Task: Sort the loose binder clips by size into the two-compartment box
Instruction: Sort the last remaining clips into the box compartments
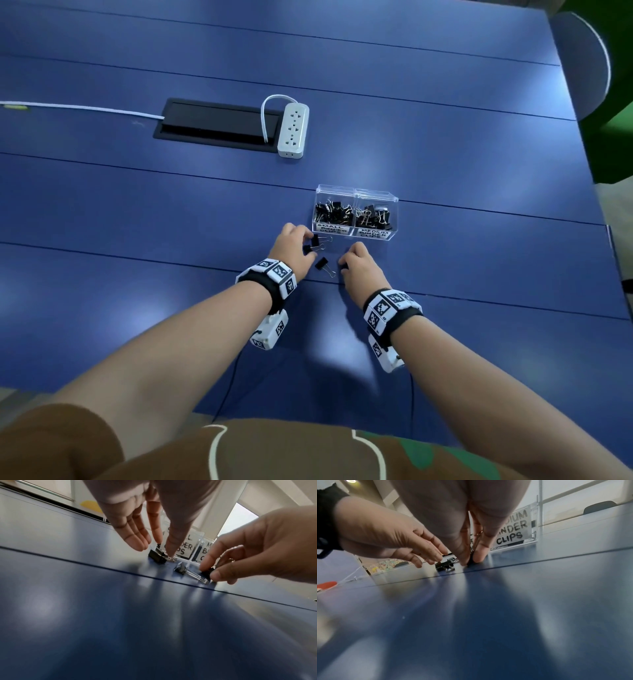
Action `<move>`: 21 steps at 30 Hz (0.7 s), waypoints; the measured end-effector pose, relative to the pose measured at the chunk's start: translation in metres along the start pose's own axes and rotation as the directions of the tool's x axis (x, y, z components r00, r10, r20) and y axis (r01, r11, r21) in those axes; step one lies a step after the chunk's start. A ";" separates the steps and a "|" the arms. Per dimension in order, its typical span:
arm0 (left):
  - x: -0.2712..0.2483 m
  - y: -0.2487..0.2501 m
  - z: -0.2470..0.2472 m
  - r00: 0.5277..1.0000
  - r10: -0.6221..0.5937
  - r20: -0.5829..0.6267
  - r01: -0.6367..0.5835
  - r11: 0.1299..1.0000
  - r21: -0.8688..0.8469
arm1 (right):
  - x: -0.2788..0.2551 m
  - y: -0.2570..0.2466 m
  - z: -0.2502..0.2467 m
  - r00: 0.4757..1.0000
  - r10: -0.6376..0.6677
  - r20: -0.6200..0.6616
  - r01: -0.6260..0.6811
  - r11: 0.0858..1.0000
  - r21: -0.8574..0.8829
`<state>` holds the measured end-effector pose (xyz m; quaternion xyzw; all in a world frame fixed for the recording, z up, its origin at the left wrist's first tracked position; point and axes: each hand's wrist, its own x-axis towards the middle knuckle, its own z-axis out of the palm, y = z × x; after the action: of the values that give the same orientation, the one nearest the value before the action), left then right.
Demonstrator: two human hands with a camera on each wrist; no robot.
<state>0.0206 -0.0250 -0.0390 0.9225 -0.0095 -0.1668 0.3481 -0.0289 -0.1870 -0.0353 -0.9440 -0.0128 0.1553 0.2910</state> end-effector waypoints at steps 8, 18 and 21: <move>0.000 0.001 0.006 0.996 -0.012 0.084 0.002 0.993 0.119 | 0.022 0.002 -0.065 0.943 0.048 -0.330 -0.012 0.994 0.110; -0.015 -0.004 0.003 0.995 0.031 0.096 -0.042 0.993 0.113 | 0.012 -0.019 -0.025 0.988 -0.110 -0.112 0.103 0.992 -0.068; -0.019 -0.004 -0.002 0.999 0.026 0.043 -0.028 0.998 0.051 | 0.008 -0.022 0.002 0.998 -0.040 0.055 0.044 0.996 -0.081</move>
<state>0.0028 -0.0184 -0.0344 0.9272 -0.0337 -0.1811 0.3262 -0.0206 -0.1669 -0.0269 -0.9502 -0.0467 0.1734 0.2548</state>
